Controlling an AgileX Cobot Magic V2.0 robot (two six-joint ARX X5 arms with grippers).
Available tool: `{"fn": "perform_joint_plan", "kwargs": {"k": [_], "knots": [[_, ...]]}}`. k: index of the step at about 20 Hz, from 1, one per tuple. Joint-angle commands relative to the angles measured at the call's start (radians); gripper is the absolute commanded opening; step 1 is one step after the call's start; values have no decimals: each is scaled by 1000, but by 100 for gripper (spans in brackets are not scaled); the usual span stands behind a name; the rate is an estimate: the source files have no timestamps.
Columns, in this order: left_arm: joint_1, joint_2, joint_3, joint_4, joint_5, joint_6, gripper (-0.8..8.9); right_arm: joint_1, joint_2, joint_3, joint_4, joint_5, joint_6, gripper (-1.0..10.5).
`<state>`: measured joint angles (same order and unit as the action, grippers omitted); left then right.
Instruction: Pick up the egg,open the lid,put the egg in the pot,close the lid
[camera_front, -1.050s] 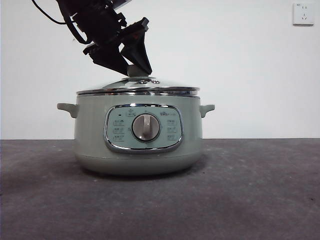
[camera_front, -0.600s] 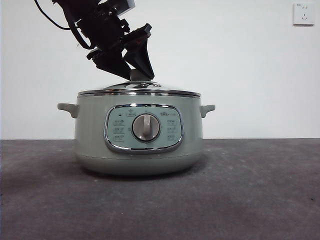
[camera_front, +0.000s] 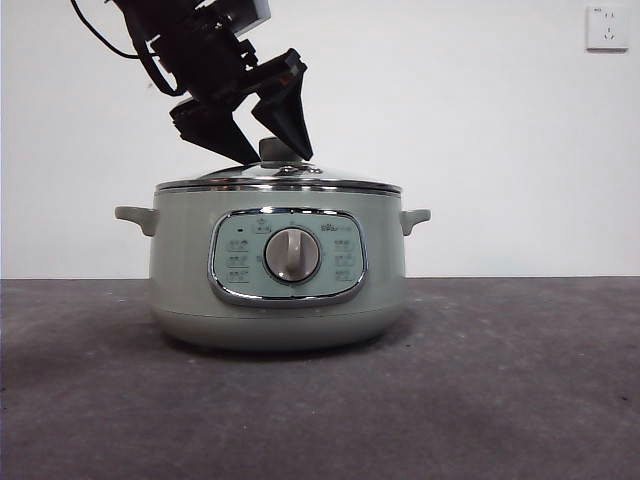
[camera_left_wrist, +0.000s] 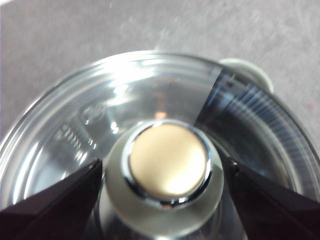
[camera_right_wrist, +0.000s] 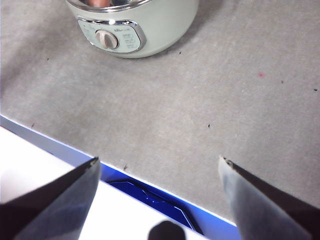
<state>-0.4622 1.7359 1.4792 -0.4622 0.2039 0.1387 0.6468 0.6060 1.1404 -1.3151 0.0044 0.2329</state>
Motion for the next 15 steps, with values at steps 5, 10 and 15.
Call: {"fn": "perform_joint_plan", "kwargs": {"k": [5,10,15], "knots": [[7,21,225,-278,5,-6,416,2,-2,-8,6,32,3,405],[7,8,510,-589,13,-7,409,2,-2,-8,13,42,-8,405],[3,-114,623,-821,13,-8,409,2,-2,-8,61,42,-51,405]]}}
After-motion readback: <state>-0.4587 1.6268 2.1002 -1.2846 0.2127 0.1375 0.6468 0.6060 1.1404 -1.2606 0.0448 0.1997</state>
